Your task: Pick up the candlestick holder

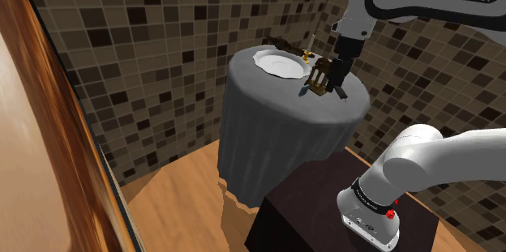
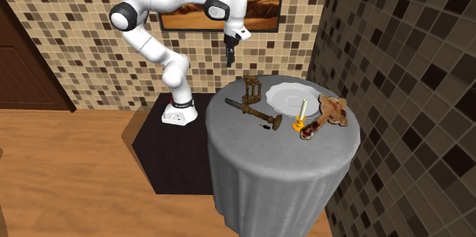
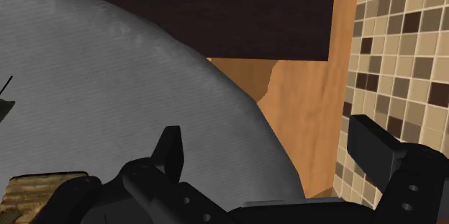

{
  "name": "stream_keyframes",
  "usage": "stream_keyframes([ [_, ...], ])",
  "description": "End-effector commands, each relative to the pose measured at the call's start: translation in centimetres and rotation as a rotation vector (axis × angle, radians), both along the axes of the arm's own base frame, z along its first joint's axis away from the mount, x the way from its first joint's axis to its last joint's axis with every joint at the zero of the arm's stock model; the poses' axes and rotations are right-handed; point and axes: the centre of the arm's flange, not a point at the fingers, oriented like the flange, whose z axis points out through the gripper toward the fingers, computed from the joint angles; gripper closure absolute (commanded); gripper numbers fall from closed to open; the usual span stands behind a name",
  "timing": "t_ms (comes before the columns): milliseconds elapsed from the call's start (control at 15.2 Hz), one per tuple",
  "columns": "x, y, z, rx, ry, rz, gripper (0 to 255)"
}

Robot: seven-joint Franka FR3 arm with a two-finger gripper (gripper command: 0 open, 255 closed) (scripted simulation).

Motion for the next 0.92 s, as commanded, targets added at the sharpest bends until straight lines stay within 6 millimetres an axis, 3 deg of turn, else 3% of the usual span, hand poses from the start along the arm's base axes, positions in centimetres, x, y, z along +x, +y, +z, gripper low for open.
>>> stream_keyframes([
  [0, 0.0, 0.0, 0.0, 0.0, 0.0, 0.0, 0],
  [858, 3.1, -14.8, -4.4, -0.032, -0.199, -0.184, 0],
])
